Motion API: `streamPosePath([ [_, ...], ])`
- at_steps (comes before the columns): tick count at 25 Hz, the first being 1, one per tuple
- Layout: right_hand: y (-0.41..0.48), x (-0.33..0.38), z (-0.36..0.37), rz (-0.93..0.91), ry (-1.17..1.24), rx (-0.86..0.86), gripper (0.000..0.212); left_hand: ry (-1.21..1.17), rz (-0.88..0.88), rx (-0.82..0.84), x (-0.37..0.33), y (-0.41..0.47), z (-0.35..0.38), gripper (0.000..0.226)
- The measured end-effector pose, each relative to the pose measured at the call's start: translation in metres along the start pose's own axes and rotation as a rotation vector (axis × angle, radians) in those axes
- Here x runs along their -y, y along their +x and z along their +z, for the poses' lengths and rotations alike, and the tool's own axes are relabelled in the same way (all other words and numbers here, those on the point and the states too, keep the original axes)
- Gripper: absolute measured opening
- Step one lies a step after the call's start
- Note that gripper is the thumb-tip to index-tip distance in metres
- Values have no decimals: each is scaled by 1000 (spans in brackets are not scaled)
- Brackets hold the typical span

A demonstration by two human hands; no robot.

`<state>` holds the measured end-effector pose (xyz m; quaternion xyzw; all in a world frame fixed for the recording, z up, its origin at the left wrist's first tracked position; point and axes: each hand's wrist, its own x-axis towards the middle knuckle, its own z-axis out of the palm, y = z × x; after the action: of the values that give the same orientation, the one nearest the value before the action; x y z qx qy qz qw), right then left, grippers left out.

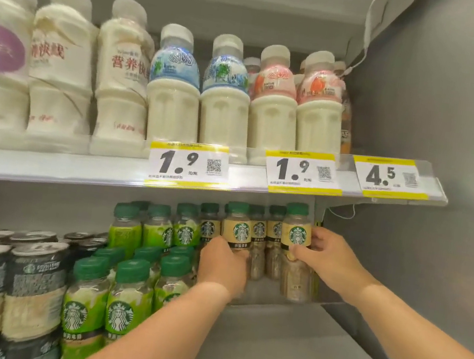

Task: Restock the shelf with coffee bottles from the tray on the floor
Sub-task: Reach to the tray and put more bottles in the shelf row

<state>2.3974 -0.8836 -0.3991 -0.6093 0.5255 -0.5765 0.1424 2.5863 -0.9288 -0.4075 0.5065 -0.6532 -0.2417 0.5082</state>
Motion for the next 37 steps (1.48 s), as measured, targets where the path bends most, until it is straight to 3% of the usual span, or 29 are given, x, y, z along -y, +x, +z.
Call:
streamPosePath([
  [5,22,-17,39,24,80,93,24,-85,-35,-149,16,10,18,20],
  [13,13,-33,52,45,44,152,30,64,52,-230,33,8,30,31],
  [16,0,-39,45,61,-38,185,25,278,-23,-188,38,1,29,39],
  [20,9,-45,52,74,-82,196,24,527,-30,-109,31,-4,28,34],
  [22,16,-51,62,99,-90,181,32,699,13,-90,30,-6,29,33],
  [25,22,-55,76,120,-104,161,46,776,52,-97,35,2,33,27],
  [30,27,-55,86,105,-87,178,45,717,-29,-116,30,6,34,21],
  [34,26,-50,90,92,-51,173,27,715,-36,-225,32,14,38,19],
  [37,24,-49,91,74,-63,156,27,712,-99,-221,26,13,36,18],
])
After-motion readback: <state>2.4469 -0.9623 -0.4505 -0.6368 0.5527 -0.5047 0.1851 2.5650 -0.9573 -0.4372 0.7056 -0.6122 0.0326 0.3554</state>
